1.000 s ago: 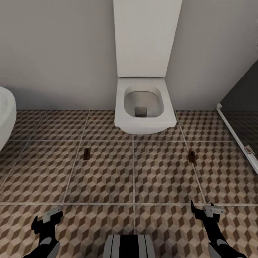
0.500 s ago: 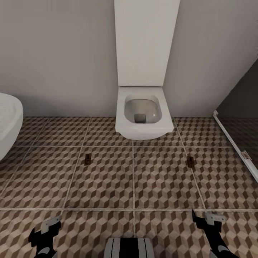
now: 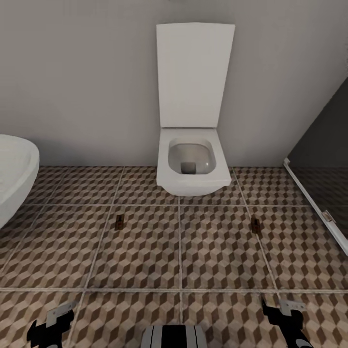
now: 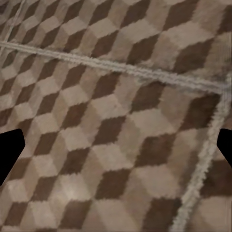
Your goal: Take the four mousetraps from the cabinet in the bathroom and place them on the bathroom floor. Make sure all four end up on the same floor surface, and ensure that at least two of them are either under or directly next to the same bathroom sink.
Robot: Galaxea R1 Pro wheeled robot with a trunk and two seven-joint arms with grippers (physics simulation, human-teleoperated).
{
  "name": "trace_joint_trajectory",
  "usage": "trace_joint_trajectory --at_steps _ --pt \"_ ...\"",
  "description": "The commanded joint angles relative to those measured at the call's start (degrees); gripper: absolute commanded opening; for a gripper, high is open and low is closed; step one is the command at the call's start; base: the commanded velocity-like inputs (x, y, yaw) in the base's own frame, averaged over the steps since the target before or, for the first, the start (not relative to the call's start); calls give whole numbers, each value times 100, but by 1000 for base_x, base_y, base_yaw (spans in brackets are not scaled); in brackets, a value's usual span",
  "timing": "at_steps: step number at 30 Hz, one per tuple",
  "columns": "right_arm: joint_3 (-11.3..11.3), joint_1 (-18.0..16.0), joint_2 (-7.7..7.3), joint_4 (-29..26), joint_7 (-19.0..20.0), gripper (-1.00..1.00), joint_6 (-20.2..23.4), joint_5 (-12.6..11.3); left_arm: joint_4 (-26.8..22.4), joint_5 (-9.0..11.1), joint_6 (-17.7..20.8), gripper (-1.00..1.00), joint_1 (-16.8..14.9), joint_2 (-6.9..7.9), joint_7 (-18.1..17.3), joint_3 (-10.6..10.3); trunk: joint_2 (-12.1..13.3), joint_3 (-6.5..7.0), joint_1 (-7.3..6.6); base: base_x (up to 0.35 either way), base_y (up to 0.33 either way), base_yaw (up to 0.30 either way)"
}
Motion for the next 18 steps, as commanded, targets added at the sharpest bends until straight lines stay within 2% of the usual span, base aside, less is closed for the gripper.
trace_joint_trajectory --at_steps 1,9,18 --pt "52 -2 4 75 -11 100 -4 -42 37 20 -26 100 -3 7 -14 11 0 19 -3 0 0 0" --pt "53 -2 31 376 -4 100 20 -43 413 23 -15 100 2 30 -31 11 11 197 -24 0 0 0" --pt "54 34 153 564 -17 100 61 23 753 19 -16 100 20 33 -51 11 23 396 -47 0 0 0"
